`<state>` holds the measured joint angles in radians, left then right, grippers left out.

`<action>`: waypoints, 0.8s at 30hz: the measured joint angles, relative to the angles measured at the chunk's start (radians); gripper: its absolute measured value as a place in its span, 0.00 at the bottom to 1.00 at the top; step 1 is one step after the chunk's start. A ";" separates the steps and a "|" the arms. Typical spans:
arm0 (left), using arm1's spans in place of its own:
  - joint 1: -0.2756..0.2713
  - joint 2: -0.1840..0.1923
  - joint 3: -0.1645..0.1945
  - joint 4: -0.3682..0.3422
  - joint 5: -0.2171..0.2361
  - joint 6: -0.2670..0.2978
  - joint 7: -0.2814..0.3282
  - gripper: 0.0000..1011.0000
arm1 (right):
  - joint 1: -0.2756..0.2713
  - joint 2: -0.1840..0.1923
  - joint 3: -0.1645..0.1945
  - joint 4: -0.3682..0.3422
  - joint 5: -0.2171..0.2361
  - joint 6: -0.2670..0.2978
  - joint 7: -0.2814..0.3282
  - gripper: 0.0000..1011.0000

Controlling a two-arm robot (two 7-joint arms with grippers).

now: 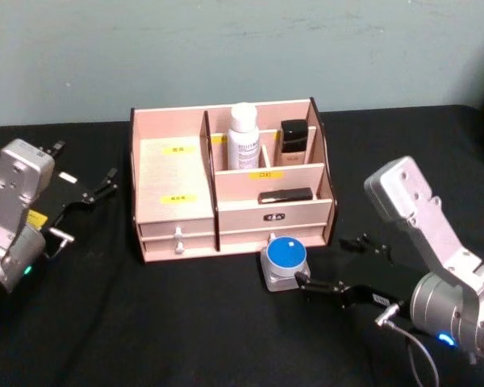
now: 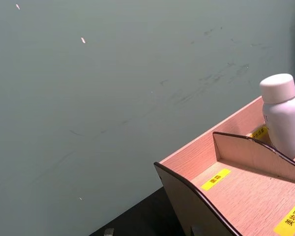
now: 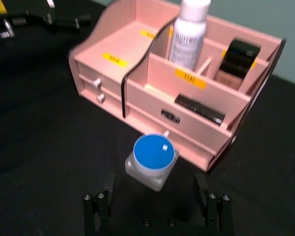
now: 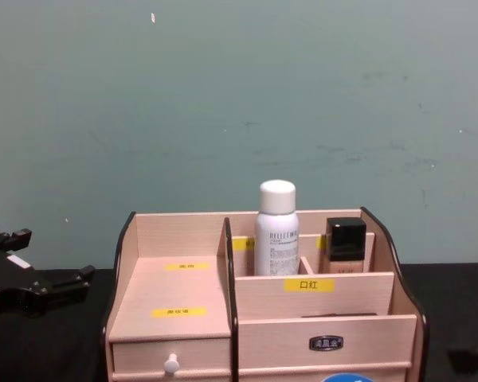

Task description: Pick up the facial cleanser and watermelon frost from the table and place them into the tiered storage box.

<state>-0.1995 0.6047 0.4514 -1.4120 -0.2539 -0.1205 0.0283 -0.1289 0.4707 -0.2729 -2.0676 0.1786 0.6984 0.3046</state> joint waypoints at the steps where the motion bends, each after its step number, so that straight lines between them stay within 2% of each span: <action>1: 0.000 0.000 0.000 0.000 0.000 0.000 0.000 1.00 | -0.001 -0.002 -0.002 0.004 -0.003 0.004 -0.001 0.99; 12: 0.000 0.000 0.000 0.000 0.000 0.000 0.000 1.00 | 0.019 -0.040 -0.029 0.062 -0.028 0.022 0.014 0.99; 24: 0.000 0.000 0.000 0.000 0.000 0.000 0.000 1.00 | 0.081 -0.080 -0.066 0.145 -0.084 0.006 0.021 0.99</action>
<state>-0.1995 0.6047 0.4514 -1.4120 -0.2539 -0.1205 0.0283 -0.0480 0.3911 -0.3386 -1.9222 0.0944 0.7047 0.3260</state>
